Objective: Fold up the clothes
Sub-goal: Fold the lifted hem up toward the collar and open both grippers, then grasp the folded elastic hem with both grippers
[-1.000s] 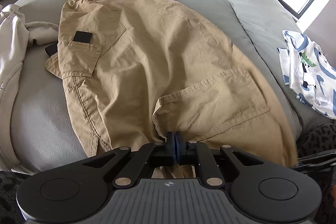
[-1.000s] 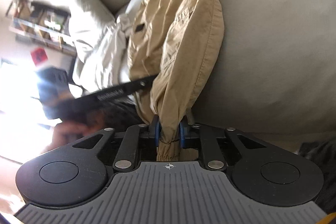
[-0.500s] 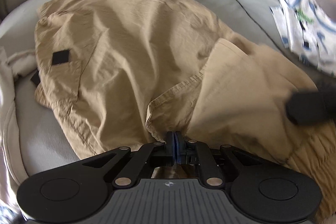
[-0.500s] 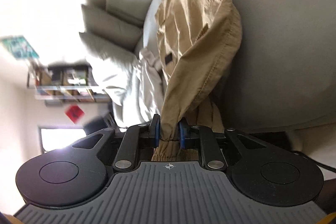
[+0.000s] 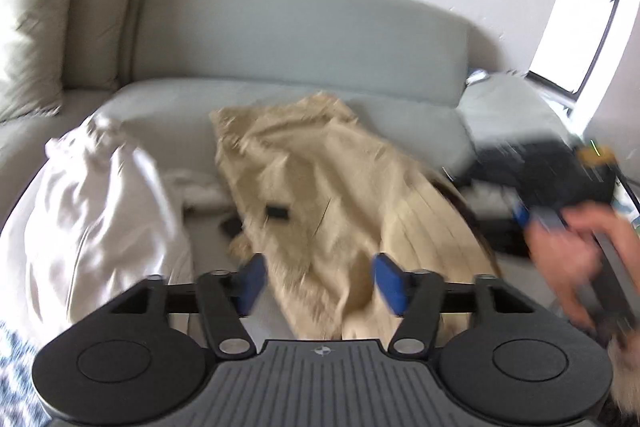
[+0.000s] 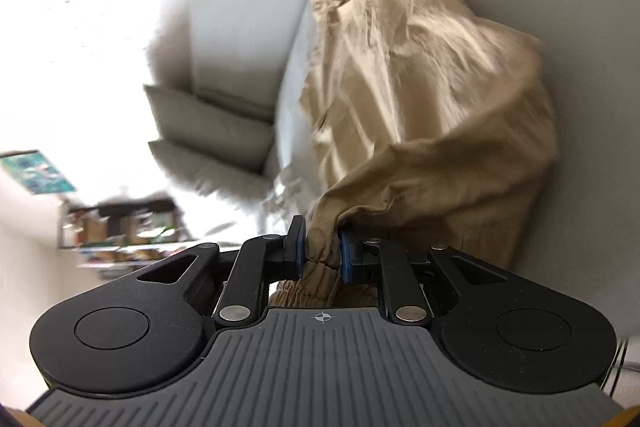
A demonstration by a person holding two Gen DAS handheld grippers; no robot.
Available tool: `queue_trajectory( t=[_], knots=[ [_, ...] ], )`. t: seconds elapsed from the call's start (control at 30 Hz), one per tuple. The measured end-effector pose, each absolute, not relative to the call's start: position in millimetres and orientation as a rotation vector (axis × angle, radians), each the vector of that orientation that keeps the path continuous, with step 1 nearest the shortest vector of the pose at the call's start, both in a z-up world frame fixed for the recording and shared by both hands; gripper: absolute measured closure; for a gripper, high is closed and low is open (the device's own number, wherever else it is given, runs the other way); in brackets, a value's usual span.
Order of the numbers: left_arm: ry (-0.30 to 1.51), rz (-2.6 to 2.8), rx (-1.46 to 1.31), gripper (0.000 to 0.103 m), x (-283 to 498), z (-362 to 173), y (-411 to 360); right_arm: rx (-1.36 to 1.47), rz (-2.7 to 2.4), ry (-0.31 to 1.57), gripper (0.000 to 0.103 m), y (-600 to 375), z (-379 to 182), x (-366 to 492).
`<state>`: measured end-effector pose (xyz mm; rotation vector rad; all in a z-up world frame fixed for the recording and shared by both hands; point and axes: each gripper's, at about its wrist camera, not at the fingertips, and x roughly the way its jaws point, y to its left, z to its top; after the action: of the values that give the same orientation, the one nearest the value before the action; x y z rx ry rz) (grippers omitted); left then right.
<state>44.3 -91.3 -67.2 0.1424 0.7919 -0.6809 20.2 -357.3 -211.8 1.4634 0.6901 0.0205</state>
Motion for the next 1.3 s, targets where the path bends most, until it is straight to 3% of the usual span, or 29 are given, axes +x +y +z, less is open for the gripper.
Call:
queue_trajectory(
  t=[0.13, 0.23, 0.27, 0.47, 0.57, 0.63, 0.73, 1.1, 1.13, 1.17, 1.23, 1.3],
  knots=[
    [0.808, -0.643, 0.147, 0.034, 26.5, -82.9, -98.9, 1.310, -0.021, 0.759, 0.045, -350.3, -212.1, 64.7],
    [0.777, -0.667, 0.238, 0.029, 9.3, -88.4, -113.0, 1.178, 0.028, 0.707, 0.035, -347.1, -184.8, 61.1],
    [0.767, -0.670, 0.272, 0.028, 7.2, -91.5, -120.7, 1.144, 0.067, 0.696, 0.026, -347.8, -174.2, 56.0],
    [0.757, -0.569, 0.287, 0.028, 29.8, -108.3, -145.3, 0.809, 0.107, 0.635, 0.025, -364.1, -131.9, 27.5],
    [0.838, -0.472, 0.186, 0.027, 60.2, -122.2, -143.6, 0.630, 0.091, 0.694, 0.030, -365.4, -133.6, 30.5],
    [0.909, -0.436, 0.032, 0.051, 82.1, -128.9, -130.7, 0.540, 0.101, 0.743, 0.036, -360.3, -143.3, 40.7],
    [0.896, -0.469, -0.014, 0.061, 86.7, -129.4, -124.1, 0.416, 0.137, 0.780, 0.036, -347.5, -157.3, 53.3],
    [0.783, -0.556, 0.132, 0.064, 72.1, -135.1, -135.1, -0.016, 0.325, 0.860, 0.035, -306.5, -205.3, 109.6],
    [0.772, -0.555, 0.138, 0.068, 70.4, -134.4, -135.4, -0.016, 0.337, 0.862, 0.041, -305.6, -206.1, 108.8],
    [0.760, -0.554, 0.140, 0.069, 68.7, -133.4, -136.2, -0.016, 0.349, 0.864, 0.064, -304.7, -206.8, 107.9],
    [0.732, -0.560, 0.150, 0.076, 62.3, -130.4, -137.6, 0.004, 0.355, 0.859, 0.086, -304.1, -204.3, 101.8],
    [0.690, -0.583, 0.166, 0.081, 52.4, -125.1, -139.2, -0.046, 0.320, 0.822, 0.093, -299.2, -198.0, 86.9]
  ],
)
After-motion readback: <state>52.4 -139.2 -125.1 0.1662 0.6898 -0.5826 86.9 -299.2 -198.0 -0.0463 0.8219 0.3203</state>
